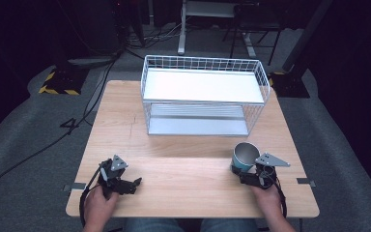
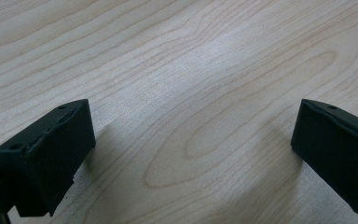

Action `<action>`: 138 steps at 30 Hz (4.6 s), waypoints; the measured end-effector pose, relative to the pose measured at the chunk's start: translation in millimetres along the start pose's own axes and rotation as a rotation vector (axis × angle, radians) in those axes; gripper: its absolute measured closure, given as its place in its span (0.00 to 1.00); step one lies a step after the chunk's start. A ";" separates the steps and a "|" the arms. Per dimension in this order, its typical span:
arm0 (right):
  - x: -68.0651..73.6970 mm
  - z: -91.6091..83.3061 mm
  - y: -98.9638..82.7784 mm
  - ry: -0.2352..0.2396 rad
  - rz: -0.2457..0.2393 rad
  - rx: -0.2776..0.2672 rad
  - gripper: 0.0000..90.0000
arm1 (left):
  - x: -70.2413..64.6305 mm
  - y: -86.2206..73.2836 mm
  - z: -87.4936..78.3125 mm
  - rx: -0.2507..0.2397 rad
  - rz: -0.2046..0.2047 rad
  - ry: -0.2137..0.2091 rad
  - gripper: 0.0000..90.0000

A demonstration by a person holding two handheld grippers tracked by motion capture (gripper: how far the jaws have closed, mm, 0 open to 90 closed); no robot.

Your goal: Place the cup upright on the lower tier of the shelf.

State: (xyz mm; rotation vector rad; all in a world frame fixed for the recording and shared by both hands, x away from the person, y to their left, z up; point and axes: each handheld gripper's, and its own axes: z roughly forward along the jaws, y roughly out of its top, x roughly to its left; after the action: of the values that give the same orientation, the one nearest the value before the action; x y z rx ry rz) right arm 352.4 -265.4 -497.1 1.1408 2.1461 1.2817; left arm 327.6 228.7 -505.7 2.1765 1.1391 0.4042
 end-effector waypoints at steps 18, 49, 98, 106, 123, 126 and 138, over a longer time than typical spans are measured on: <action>5.4 -1.3 12.3 0.011 -0.027 -0.014 0.25 | 0.0 -0.1 0.0 0.000 0.000 0.000 0.00; 11.0 63.1 88.6 0.045 -0.039 -0.021 0.25 | 0.4 -0.8 -0.6 0.001 -0.022 0.017 0.00; 15.8 177.0 128.2 -0.116 0.016 -0.100 0.25 | 0.2 -0.5 -0.1 -0.001 -0.029 0.024 0.00; 19.1 191.2 130.6 -0.132 0.010 -0.086 0.25 | 0.1 -0.5 -0.1 -0.001 -0.030 0.025 0.00; 17.1 199.5 126.9 -0.124 0.046 -0.080 0.25 | 0.1 -0.6 -0.2 -0.001 -0.030 0.024 0.00; 17.0 199.3 127.0 -0.124 0.044 -0.077 0.25 | 0.1 -0.5 -0.1 -0.001 -0.030 0.024 0.00; 14.6 197.0 126.3 -0.139 0.026 -0.052 0.16 | 0.1 -0.5 -0.1 -0.001 -0.030 0.025 0.00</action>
State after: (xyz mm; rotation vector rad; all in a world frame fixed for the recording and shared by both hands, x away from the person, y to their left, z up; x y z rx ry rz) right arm 532.3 -115.5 -486.9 1.2028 1.9933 1.2242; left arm 327.3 229.1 -505.9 2.1564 1.1828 0.4195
